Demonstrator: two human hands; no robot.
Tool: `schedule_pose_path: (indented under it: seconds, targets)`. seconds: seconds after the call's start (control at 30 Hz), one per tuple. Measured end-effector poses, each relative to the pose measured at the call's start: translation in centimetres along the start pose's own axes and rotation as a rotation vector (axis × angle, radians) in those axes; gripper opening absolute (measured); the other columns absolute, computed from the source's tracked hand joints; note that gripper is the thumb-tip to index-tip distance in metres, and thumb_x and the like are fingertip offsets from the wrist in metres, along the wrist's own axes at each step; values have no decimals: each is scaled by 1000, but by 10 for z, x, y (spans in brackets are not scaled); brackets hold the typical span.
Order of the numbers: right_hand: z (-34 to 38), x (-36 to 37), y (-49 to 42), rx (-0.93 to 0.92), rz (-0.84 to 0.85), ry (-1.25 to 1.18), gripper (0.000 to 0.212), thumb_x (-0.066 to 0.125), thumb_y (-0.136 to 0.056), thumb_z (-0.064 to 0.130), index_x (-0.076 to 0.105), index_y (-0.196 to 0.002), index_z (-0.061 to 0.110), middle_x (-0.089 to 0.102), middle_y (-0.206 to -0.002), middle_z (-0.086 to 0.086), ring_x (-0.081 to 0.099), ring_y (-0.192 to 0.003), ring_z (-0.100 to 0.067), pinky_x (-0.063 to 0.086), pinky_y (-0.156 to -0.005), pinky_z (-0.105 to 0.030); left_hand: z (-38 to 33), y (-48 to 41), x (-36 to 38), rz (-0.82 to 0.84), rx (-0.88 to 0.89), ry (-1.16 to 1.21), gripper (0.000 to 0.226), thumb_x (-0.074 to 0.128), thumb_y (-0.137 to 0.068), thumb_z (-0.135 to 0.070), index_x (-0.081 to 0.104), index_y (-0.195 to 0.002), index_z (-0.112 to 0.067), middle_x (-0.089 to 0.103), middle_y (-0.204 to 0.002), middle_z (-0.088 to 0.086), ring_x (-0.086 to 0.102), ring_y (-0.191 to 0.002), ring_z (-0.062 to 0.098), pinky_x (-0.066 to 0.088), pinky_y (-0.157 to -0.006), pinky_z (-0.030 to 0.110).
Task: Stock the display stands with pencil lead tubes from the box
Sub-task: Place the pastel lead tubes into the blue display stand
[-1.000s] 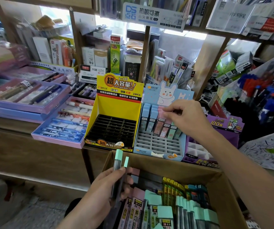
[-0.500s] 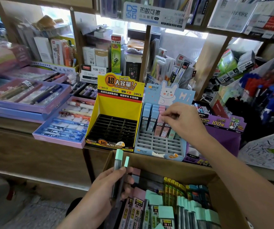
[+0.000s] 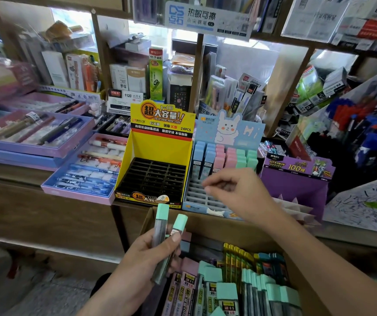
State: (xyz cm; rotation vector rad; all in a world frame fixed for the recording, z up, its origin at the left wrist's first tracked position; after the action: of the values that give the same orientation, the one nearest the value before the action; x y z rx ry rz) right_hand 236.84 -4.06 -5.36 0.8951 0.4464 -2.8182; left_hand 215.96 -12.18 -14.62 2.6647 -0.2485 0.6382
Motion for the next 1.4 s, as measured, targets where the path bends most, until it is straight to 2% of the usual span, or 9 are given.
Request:
schedule_pose_path:
  seconds: [0.13, 0.3, 0.47, 0.7, 0.8, 1.07, 1.2, 1.33, 1.4]
  targets:
    - [-2, 24, 19, -12, 300, -60, 26, 76, -89, 4, 81, -108, 21, 76, -105, 9, 71, -97, -10, 61, -87, -36, 2, -2, 0, 4, -13, 14, 31, 80, -73, -26, 77, -97, -6, 62, -73, 13, 57, -57, 18, 50, -50, 25]
    - [-6, 37, 27, 53, 334, -226, 29, 76, -89, 2, 78, -116, 11, 79, -109, -1, 75, -99, -14, 60, -94, -34, 1, 1, 4, 54, 8, -28, 22, 77, -77, -24, 79, -92, -9, 64, -72, 12, 58, -56, 17, 49, -51, 25]
    - [-9, 37, 29, 137, 347, -341, 22, 79, -90, 15, 78, -112, 14, 79, -94, -6, 76, -83, -20, 60, -76, -27, 0, 2, 6, 45, 56, -77, 33, 79, -72, -14, 74, -102, -2, 60, -68, 11, 57, -55, 16, 50, -51, 25]
    - [-9, 39, 31, 219, 305, -412, 15, 80, -87, 7, 76, -100, 4, 77, -81, -14, 73, -69, -18, 58, -62, -23, 3, 0, 4, 87, 95, -181, 27, 80, -77, -20, 74, -98, -5, 60, -69, 9, 58, -60, 14, 50, -56, 24]
    - [-5, 26, 30, 220, 268, -424, 16, 80, -86, 4, 76, -101, 4, 78, -85, -16, 74, -73, -22, 60, -65, -25, 5, -2, 2, 12, 59, -140, 34, 78, -76, -33, 76, -99, -7, 67, -78, 9, 64, -70, 15, 52, -59, 24]
    - [2, -53, 22, 142, -32, -224, 16, 82, -83, 6, 80, -95, 16, 80, -84, -7, 78, -76, -24, 63, -71, -26, 3, -6, 0, -127, -10, -144, 43, 56, -88, -45, 81, -90, -10, 63, -72, 9, 55, -57, 16, 41, -48, 24]
    - [1, -85, 18, 106, -169, -88, 16, 80, -85, 5, 79, -94, 19, 79, -82, -1, 77, -75, -17, 63, -76, -25, 3, -7, 2, -150, -56, -108, 56, 42, -103, -42, 78, -97, -1, 62, -71, 13, 51, -55, 19, 35, -47, 27]
    - [-3, -102, 14, 74, -266, 65, 12, 80, -86, 5, 80, -96, 12, 77, -80, -1, 73, -76, -21, 63, -79, -27, 0, -4, 7, -148, -51, -93, 56, 31, -108, -31, 72, -107, 8, 58, -70, 17, 46, -58, 24, 29, -54, 33]
    - [-5, -106, 10, 66, -285, 148, 11, 80, -87, 7, 80, -96, 12, 76, -82, -1, 70, -75, -17, 61, -77, -22, -1, -4, 10, -150, -71, -89, 54, 30, -109, -25, 69, -109, 11, 56, -70, 18, 43, -59, 25, 27, -54, 33]
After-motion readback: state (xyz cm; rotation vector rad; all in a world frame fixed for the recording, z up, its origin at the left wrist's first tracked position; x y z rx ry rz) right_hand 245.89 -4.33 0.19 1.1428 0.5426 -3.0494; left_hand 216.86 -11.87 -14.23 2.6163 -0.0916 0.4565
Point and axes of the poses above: each hand's wrist, its own y-axis away from the middle knuckle, its own x-axis out of the palm, z = x × y, the point moved 3 cm from there along -y, towards the middle knuckle
